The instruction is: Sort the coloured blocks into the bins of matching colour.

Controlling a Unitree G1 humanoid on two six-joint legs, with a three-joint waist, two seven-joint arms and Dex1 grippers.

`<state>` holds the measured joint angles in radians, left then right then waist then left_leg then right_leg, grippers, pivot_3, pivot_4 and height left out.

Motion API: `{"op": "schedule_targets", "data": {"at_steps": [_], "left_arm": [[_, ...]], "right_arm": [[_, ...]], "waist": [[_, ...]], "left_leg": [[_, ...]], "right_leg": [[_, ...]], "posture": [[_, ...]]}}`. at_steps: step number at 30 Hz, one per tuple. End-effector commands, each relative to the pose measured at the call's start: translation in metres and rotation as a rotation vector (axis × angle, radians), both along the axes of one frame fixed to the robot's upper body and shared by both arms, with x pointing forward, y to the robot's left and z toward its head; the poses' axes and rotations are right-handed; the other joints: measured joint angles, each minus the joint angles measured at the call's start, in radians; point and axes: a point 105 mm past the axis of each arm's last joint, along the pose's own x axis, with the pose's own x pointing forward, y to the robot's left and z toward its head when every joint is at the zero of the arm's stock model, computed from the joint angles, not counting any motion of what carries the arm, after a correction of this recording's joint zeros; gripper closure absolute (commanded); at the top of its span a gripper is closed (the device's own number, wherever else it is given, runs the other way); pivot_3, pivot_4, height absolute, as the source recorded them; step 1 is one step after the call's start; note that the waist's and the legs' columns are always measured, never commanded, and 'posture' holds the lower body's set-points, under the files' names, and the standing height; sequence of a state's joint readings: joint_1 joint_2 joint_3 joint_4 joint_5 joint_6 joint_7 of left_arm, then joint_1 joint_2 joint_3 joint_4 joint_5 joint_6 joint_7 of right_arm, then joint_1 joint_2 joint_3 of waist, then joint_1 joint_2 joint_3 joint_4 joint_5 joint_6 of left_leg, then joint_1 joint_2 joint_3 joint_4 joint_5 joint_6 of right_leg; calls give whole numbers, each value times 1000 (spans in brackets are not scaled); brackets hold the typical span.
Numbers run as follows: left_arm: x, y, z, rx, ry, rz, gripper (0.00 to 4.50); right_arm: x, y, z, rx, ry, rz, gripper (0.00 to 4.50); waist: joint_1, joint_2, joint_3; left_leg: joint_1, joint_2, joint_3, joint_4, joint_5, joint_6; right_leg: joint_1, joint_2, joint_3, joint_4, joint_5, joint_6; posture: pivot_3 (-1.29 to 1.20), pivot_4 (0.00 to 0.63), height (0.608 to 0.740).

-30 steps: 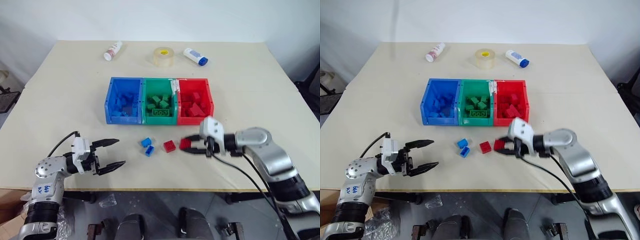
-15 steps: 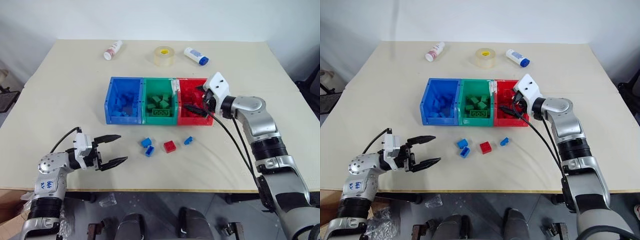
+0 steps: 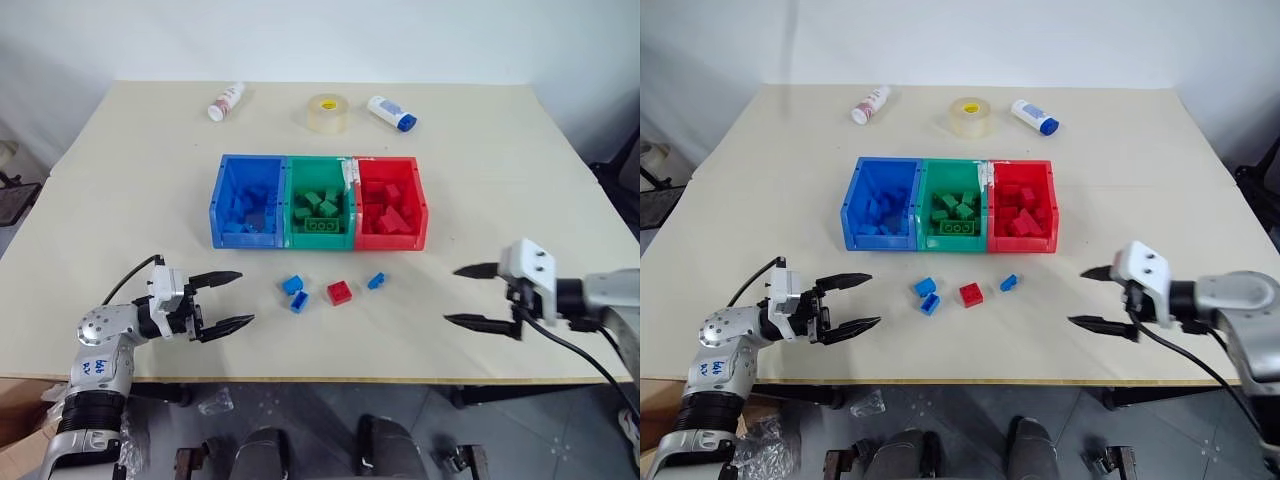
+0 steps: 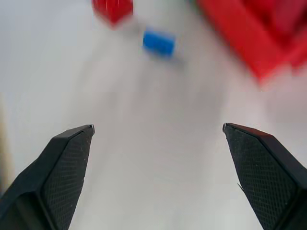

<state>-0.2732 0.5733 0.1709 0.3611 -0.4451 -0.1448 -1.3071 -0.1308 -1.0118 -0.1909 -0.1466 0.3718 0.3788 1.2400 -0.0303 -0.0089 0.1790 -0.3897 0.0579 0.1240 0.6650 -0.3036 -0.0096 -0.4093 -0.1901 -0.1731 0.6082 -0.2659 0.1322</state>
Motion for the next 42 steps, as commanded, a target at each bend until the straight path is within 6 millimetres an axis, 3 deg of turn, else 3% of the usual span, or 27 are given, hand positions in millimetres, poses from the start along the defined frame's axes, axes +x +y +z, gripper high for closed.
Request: {"op": "schedule_targets", "data": {"at_steps": [1, 5, 18, 25, 28, 36, 42], "left_arm": [[0, 6, 8, 11, -31, 2, 0], [1, 6, 10, 4, -36, -2, 0], [-3, -13, 12, -22, -60, -23, 0], [-13, -10, 10, -29, -56, 2, 0], [-17, -8, 9, -27, -51, 13, 0], [-21, -5, 8, -29, -49, 32, 0], [-21, -5, 8, -31, -49, 31, 0]], "right_arm": [[-10, -5, 13, -28, -31, 16, 8], [-5, 5, 12, -12, -39, 28, 8], [56, 91, -24, 21, -27, 202, 8], [78, 107, -38, 20, -50, 202, 8], [77, 109, -39, 30, -45, 213, 630], [78, 115, -19, 76, -135, 218, 3295], [83, 137, 19, 167, -242, 237, 3367]], "waist": [[0, 0, 0], [1, 0, 0], [3, 0, 0], [1, 0, 0], [1, 0, 0], [2, 0, 0], [-2, 0, 0]], "left_leg": [[0, 1, 0, 0, 0, -1], [0, 4, 1, 1, -1, -2], [-1, 5, 2, 2, -1, -2], [-1, 5, 2, 2, -1, -2], [0, 6, 2, 2, -1, -2], [0, 6, 2, 3, -1, -2], [0, 6, 3, 2, -1, -3]], "right_leg": [[0, 1, 0, 0, 0, 0], [0, 4, 1, -1, 1, -2], [-1, 6, 1, -1, 1, -2], [-1, 6, 1, -1, 1, -2], [-1, 6, 1, -1, 1, -2], [-1, 6, 2, 1, 1, -3], [-2, 6, 2, 1, 1, -3]], "posture": [[0, 150, 740], [0, 150, 740], [0, 150, 740], [0, 150, 740], [0, 150, 740], [0, 150, 740], [0, 150, 740]]}}
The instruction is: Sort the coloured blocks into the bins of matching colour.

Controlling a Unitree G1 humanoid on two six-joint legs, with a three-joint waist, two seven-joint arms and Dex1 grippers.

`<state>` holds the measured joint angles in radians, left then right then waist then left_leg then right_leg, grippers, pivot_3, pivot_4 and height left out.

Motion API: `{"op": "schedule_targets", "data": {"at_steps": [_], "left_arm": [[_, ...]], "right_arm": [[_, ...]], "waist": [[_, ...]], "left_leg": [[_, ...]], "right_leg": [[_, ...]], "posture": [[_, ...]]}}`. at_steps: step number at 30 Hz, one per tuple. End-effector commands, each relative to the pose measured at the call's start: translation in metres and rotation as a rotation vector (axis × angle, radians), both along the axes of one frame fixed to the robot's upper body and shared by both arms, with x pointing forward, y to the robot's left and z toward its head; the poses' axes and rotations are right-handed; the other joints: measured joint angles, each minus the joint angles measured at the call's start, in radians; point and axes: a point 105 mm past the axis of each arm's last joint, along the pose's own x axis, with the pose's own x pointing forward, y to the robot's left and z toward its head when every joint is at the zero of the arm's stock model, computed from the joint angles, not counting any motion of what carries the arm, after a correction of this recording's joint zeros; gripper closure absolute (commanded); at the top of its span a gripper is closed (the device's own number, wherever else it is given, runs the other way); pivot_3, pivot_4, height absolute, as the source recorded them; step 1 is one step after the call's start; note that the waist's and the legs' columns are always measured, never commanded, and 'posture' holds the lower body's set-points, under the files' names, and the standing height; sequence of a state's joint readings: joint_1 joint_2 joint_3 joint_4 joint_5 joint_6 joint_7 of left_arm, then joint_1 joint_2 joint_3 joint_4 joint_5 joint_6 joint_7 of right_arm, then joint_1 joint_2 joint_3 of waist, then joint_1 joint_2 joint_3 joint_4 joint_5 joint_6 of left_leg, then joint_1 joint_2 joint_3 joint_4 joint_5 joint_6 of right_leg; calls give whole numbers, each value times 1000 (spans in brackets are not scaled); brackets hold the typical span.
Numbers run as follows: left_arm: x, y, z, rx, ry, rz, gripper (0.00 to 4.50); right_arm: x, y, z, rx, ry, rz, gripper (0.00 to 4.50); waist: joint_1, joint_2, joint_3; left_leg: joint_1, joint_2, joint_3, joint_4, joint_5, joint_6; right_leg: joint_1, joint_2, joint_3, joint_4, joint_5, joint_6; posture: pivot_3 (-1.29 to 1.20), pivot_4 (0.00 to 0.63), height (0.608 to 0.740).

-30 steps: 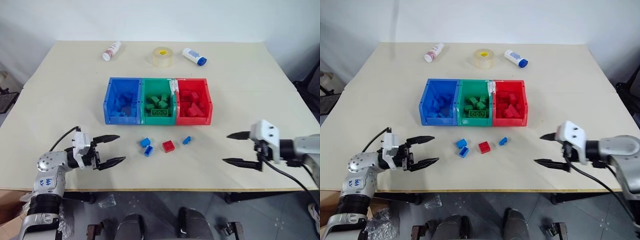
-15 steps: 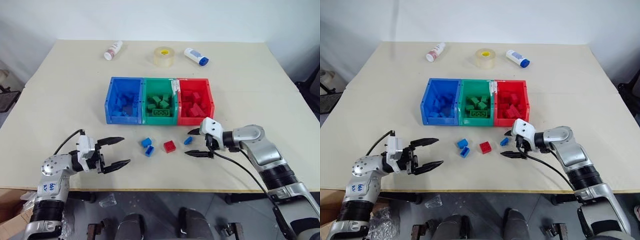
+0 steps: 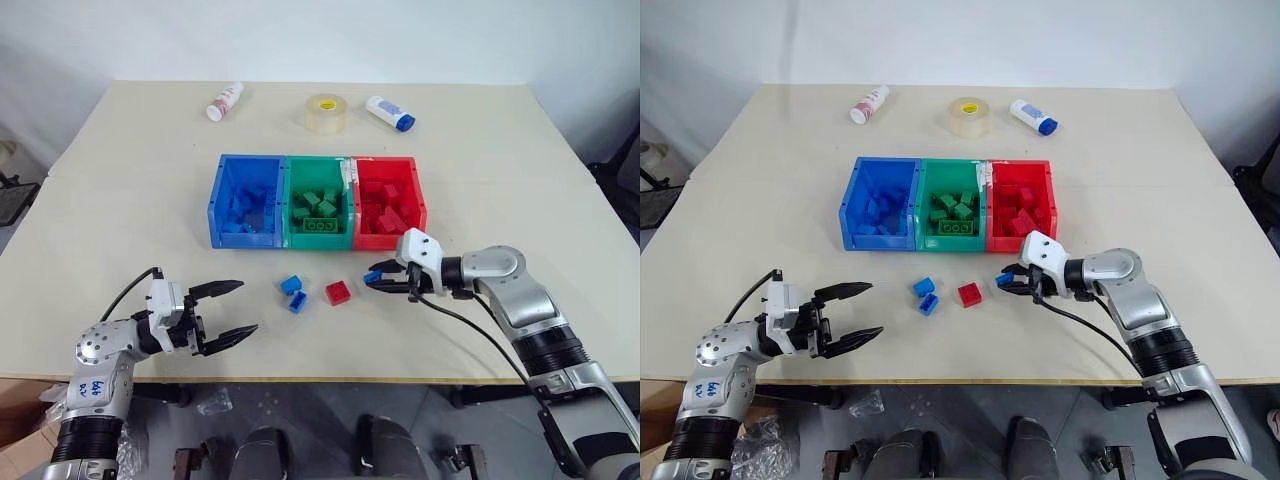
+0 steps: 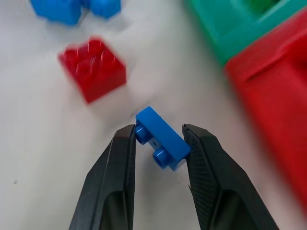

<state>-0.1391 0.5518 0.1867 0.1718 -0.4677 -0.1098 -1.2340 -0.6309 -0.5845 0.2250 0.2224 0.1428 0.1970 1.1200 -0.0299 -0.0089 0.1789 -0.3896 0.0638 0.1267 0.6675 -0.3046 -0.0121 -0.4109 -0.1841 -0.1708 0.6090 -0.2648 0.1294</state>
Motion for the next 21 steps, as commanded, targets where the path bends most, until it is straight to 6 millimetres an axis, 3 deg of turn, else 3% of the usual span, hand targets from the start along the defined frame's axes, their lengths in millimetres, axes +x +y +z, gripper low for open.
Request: {"op": "schedule_targets", "data": {"at_steps": [1, 7, 13, 16, 21], "left_arm": [[-2, 3, 8, -7, -34, 4, 0], [1, 3, 8, -6, -35, 6, 0], [1, 4, 9, -3, -42, 9, 0], [2, 4, 10, -1, -46, 13, 0], [5, 5, 12, 0, -58, 24, 0]], "right_arm": [[5, 22, 47, 111, -131, 34, 3367], [19, 65, 76, 216, -201, 56, 3367], [39, 138, 112, 368, -326, 90, 3367], [48, 163, 133, 489, -369, 35, 2373], [62, 165, 129, 520, -373, -73, 602]], "waist": [[-4, 0, 0], [-5, 0, 0], [-14, 0, 0], [-29, 0, 0], [-23, -1, 0]], "left_leg": [[0, 0, 0, 0, 0, 0], [0, 1, 2, -1, 0, -1], [0, 1, 2, -1, 0, -1], [0, 1, 2, -2, 1, -2], [0, 1, 2, -3, 1, -2]], "right_leg": [[0, 0, 0, 0, 0, 0], [-2, 1, 2, 2, -1, -1], [-3, 1, 2, 2, -1, -1], [-4, 2, 3, 3, -1, -2], [-3, 1, 3, 2, -1, -2]], "posture": [[0, 150, 740], [0, 150, 740], [0, 150, 740], [0, 150, 740], [0, 150, 740]]}}
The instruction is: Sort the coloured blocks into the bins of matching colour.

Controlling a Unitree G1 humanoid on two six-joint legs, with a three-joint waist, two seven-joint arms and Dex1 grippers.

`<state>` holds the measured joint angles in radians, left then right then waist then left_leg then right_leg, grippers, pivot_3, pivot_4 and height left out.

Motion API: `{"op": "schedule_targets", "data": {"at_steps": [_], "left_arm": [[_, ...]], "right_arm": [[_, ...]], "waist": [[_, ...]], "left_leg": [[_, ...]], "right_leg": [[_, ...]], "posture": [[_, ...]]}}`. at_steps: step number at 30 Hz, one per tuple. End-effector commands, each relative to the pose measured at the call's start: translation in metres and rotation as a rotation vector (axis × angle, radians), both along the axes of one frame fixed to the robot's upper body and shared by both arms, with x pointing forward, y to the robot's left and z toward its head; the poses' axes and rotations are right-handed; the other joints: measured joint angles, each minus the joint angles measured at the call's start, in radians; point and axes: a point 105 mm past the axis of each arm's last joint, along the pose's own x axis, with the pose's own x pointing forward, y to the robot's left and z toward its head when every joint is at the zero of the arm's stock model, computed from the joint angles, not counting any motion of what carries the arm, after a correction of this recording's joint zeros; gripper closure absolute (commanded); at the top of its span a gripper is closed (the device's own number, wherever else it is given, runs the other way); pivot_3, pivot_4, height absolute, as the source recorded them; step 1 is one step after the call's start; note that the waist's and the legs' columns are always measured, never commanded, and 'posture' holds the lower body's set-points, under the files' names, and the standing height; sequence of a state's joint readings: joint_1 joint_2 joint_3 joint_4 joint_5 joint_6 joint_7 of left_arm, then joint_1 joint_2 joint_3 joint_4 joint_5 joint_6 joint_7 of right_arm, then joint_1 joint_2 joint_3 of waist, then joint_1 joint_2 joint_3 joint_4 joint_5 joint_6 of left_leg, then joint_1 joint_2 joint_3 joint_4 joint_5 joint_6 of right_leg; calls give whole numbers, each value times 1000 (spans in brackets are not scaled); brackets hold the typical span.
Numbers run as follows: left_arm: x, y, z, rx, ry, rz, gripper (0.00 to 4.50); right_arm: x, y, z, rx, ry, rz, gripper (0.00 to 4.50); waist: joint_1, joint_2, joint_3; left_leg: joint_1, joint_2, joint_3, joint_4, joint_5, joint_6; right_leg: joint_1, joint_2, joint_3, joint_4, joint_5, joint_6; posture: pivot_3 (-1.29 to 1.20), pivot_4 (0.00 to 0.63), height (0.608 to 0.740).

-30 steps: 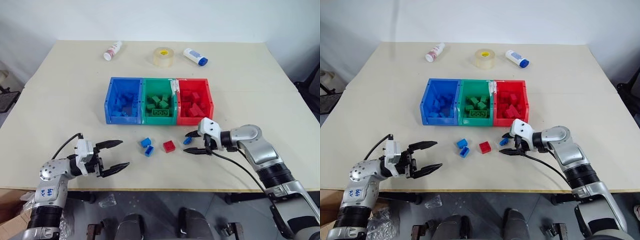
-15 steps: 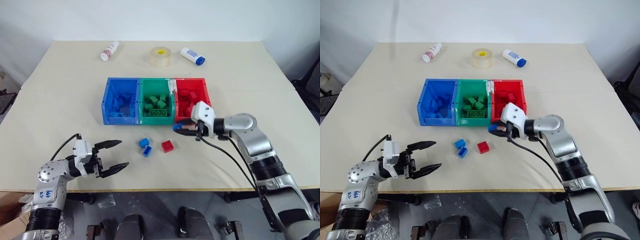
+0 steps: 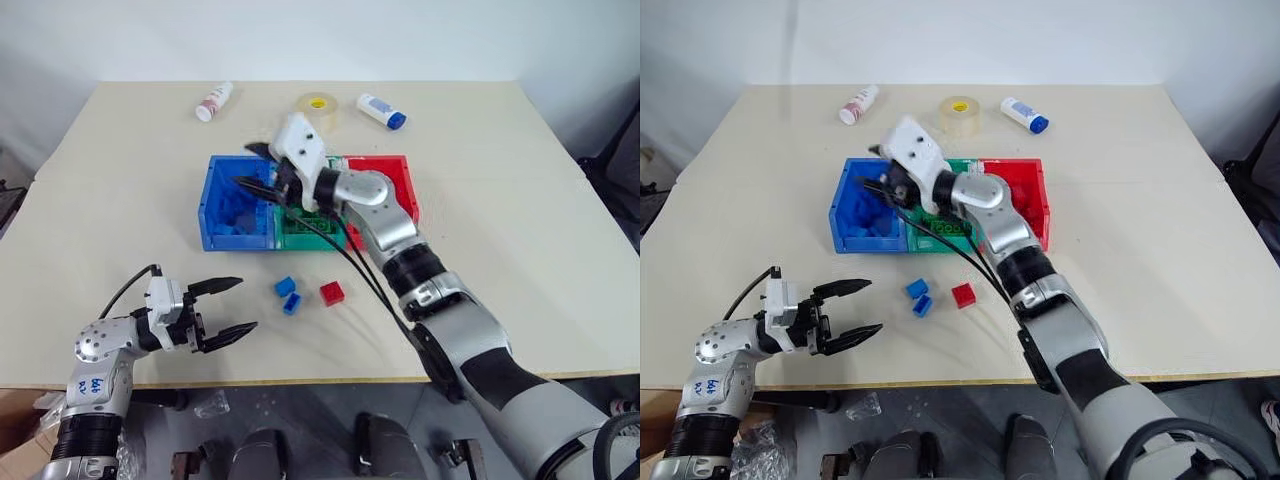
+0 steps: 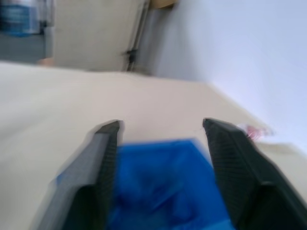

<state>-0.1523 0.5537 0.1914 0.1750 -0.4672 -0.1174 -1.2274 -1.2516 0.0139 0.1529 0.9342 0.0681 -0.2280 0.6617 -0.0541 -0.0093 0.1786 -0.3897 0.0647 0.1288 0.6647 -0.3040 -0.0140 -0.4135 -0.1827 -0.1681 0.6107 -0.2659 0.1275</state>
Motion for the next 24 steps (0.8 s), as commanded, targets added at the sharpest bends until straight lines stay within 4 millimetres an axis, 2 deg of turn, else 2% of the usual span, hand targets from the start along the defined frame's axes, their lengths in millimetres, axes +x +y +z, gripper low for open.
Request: {"op": "schedule_targets", "data": {"at_steps": [1, 5, 9, 11, 14, 19, 21, 24], "left_arm": [[2, 4, 8, -2, -37, 17, 0], [3, 5, 6, -3, -32, 19, 0], [4, 4, 5, -8, -27, 15, 0], [6, 3, 4, -8, -26, 14, 0], [8, 4, 3, -5, -26, 14, 0], [10, 5, 3, -3, -31, 17, 0], [9, 6, 2, -2, -31, 19, 0], [8, 7, 2, -3, -29, 20, 0]], "right_arm": [[6, -12, -5, 36, 3, -28, 602], [-8, -32, -28, -48, 8, 78, 602], [-25, -66, -44, -123, 29, 155, 602], [-32, -86, -59, -194, 91, 170, 602], [-44, -115, -69, -246, 131, 171, 602], [-65, -172, -94, -401, 306, 141, 602], [-75, -192, -100, -436, 358, 127, 17], [-87, -215, -106, -477, 405, 92, 17]], "waist": [[1, 0, 0], [-2, 0, 0], [-2, 0, 0], [-1, 0, 0], [1, 0, 0], [5, 0, 0], [8, 0, 0], [8, 0, 0]], "left_leg": [[0, 0, 0, 0, 0, 0], [0, 0, 0, 0, 0, 0], [0, 0, 0, 0, 0, 0], [0, 0, 0, 0, 0, 0], [0, 0, 0, 0, 0, 0], [0, 0, 0, 0, -1, 0], [0, 0, 0, 1, -1, 0], [1, 1, 1, 0, -1, 0]], "right_leg": [[0, 0, 0, 0, 0, 0], [0, 0, 0, 0, 0, 0], [0, 0, 1, 0, 0, 0], [0, 0, 1, 0, 0, 0], [0, 0, 1, 0, 0, 0], [0, 0, 1, 0, 0, 0], [0, 0, 1, 0, 0, 0], [0, 0, 1, 0, 0, 0]], "posture": [[0, 150, 740], [0, 150, 740], [0, 150, 740], [0, 150, 740], [0, 150, 740], [0, 150, 740], [0, 150, 740], [0, 150, 740]]}}
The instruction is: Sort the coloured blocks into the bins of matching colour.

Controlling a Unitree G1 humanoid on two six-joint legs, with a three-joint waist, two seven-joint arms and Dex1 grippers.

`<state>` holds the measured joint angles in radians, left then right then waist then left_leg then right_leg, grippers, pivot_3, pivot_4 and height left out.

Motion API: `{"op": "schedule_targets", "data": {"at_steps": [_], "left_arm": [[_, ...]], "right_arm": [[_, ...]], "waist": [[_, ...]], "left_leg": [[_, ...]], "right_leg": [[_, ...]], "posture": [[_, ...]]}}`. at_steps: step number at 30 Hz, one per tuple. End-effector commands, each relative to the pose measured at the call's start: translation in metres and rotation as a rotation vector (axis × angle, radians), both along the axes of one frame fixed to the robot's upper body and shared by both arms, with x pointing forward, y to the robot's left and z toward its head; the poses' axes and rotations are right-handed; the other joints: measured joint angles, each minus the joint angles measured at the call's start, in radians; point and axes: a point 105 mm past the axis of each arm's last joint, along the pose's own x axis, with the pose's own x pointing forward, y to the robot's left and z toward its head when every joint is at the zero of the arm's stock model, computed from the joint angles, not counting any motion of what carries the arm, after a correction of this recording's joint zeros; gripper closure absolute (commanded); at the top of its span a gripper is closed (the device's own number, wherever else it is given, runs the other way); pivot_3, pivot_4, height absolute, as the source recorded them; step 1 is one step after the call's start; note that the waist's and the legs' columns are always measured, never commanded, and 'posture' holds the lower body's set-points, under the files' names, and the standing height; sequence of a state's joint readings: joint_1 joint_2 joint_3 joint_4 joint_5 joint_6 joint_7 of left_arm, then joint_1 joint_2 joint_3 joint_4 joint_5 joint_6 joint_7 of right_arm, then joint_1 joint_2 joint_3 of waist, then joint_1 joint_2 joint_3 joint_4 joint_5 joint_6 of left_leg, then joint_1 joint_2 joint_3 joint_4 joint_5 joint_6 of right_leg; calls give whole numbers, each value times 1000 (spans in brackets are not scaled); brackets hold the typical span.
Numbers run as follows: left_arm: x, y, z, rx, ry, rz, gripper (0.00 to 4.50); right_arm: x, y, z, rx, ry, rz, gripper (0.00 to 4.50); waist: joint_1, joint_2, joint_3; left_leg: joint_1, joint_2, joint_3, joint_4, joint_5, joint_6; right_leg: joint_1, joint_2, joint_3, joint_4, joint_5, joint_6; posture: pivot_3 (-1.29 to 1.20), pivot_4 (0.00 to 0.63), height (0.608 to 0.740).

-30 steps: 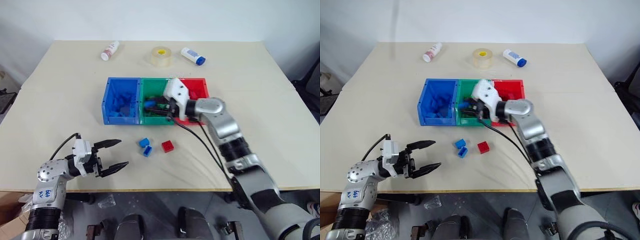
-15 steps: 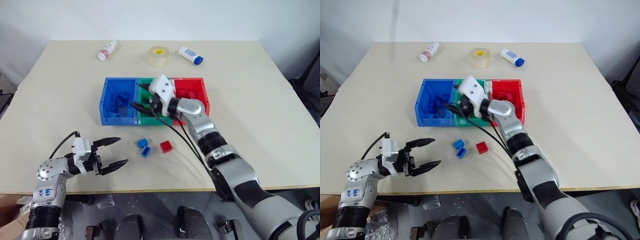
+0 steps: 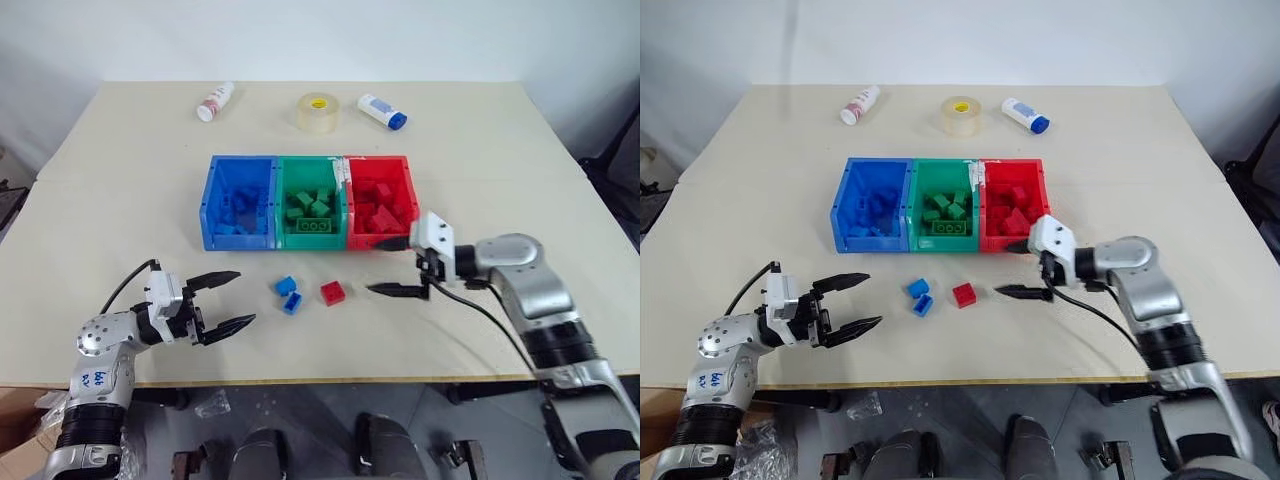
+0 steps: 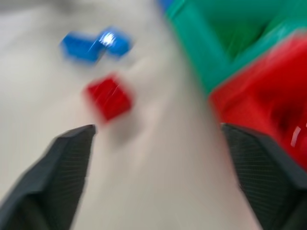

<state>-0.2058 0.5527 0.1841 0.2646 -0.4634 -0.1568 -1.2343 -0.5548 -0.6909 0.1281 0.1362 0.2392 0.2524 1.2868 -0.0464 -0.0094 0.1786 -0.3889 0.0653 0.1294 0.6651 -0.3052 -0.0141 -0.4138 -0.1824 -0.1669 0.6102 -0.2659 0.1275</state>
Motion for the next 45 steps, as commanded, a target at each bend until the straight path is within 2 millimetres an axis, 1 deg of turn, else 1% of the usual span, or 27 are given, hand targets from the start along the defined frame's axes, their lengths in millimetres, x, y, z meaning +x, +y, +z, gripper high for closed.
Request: {"op": "schedule_targets", "data": {"at_steps": [1, 2, 4, 7, 10, 13, 15, 19, 21, 23, 26, 29, 30, 31, 32, 33, 34, 35, 38, 41, 42, 45], "left_arm": [[-2, 4, 2, 5, -18, 7, 0], [-2, 4, 2, 5, -17, 8, 0], [-2, 5, 2, 6, -15, 8, 0], [-2, 5, 2, 7, -15, 8, 0], [0, 4, 4, 6, -19, 3, 0], [-1, 3, 5, 6, -20, -12, 0], [-2, 3, 5, 12, -20, -19, 0], [-3, 4, 7, 14, -26, -15, 0], [-4, 4, 7, 12, -29, -12, 0], [-6, 3, 6, 13, -29, -13, 0], [-8, 3, 6, 10, -30, -6, 0], [-11, 4, 6, 9, -31, 4, 0], [-11, 4, 6, 9, -31, 5, 0], [-12, 4, 6, 9, -30, 6, 0], [-12, 4, 6, 9, -30, 7, 0], [-12, 3, 5, 9, -30, 7, 0], [-12, 3, 6, 9, -30, 8, 0], [-12, 3, 5, 8, -30, 7, 0], [-12, 2, 5, 7, -29, 4, 0], [-10, 1, 5, 5, -31, 2, 0], [-9, 1, 5, 4, -31, 1, 0], [-8, 0, 5, 3, -29, -5, 0]], "right_arm": [[-13, -17, 11, -16, -13, -4, 17], [-17, -23, 9, -33, -4, -14, 17], [-21, -29, 7, -50, 4, -24, 17], [-24, -26, 6, -59, -2, -22, 17], [-23, -13, 2, -77, -3, -9, 17], [-22, 7, -3, -70, -14, 35, 17], [-16, 22, -4, -49, -34, 49, 17], [5, 54, -5, -3, -61, 21, 17], [12, 69, -7, 21, -67, 18, 17], [16, 78, -10, 25, -64, 16, 17], [14, 85, -16, 22, -44, 46, 17], [11, 87, -17, 32, -43, 70, 622], [12, 88, -16, 38, -45, 66, 953], [11, 88, -15, 42, -47, 68, 1396], [11, 87, -14, 42, -50, 68, 1670], [10, 87, -14, 41, -51, 68, 2047], [10, 87, -14, 42, -53, 69, 2334], [9, 85, -12, 43, -56, 70, 2507], [8, 82, -3, 62, -79, 66, 2506], [12, 78, 15, 115, -114, 29, 2532], [16, 75, 25, 147, -132, 6, 2668], [32, 61, 62, 239, -210, -93, 2668]], "waist": [[0, 0, 0], [3, 0, 0], [8, 0, 0], [12, 0, 0], [18, 0, 0], [18, 0, 0], [17, 0, 0], [15, 0, 0], [15, 0, 0], [18, 0, 0], [19, 0, 0], [16, 0, 0], [16, 0, 0], [16, 0, 0], [16, 0, 0], [16, 0, 0], [15, 0, 0], [15, 0, 0], [16, 0, 0], [16, 0, 0], [16, 0, 0], [16, 0, 0]], "left_leg": [[0, 0, 0, 0, 0, 0], [0, 0, 0, 0, 0, 0], [0, 0, 0, 0, 0, 0], [0, 0, 1, 1, 0, 0], [0, 0, 1, 1, 0, 0], [0, 0, 1, 1, 0, 0], [0, 0, 1, 1, 0, 0], [0, 0, 1, 2, 0, 0], [0, 0, 1, 2, 0, 0], [0, 0, 1, 2, 0, 0], [-1, 0, 1, 2, 0, 0], [0, 0, 1, 2, 0, 0], [0, 0, 1, 2, 0, 0], [0, 0, 1, 1, 0, 0], [0, 0, 1, 1, 0, 0], [0, 0, 1, 1, 0, 0], [0, 0, 1, 1, 0, 0], [0, 0, 1, 1, 0, 0], [0, 0, 1, 1, 0, 0], [0, 0, 1, 1, 0, 0], [0, 0, 1, 1, 0, 0], [0, 0, 1, 2, 0, 0]], "right_leg": [[0, 0, 0, 0, 0, 0], [0, 0, 0, 0, 0, 0], [0, 0, 0, 0, 0, 0], [0, 0, 1, 0, 0, 0], [0, 0, 1, 0, 0, 0], [0, 0, 1, 0, 0, 0], [0, 0, 1, 0, 0, 0], [0, 0, 1, 1, 0, 0], [0, 0, 1, 1, 0, 0], [0, 0, 1, 1, 0, 0], [0, 0, 1, 1, 0, 0], [0, 0, 1, 1, 0, 0], [0, 0, 1, 1, 0, 0], [0, 0, 1, 1, 0, 0], [0, 0, 1, 1, 0, 0], [0, 0, 1, 1, 0, 0], [0, 0, 1, 1, 0, 0], [0, 0, 1, 1, 0, 0], [0, 0, 1, 1, 0, 0], [0, 0, 1, 1, 0, 0], [0, 0, 1, 1, 0, 0], [0, 0, 1, 1, 0, 0]], "posture": [[0, 150, 740], [0, 150, 740], [0, 150, 740], [0, 150, 740], [0, 150, 740], [0, 150, 740], [0, 150, 740], [0, 150, 740], [0, 150, 740], [0, 150, 740], [0, 150, 740], [0, 150, 740], [0, 150, 740], [0, 150, 740], [0, 150, 740], [0, 150, 740], [0, 150, 740], [0, 150, 740], [0, 150, 740], [0, 150, 740], [0, 150, 740], [0, 150, 740]]}}
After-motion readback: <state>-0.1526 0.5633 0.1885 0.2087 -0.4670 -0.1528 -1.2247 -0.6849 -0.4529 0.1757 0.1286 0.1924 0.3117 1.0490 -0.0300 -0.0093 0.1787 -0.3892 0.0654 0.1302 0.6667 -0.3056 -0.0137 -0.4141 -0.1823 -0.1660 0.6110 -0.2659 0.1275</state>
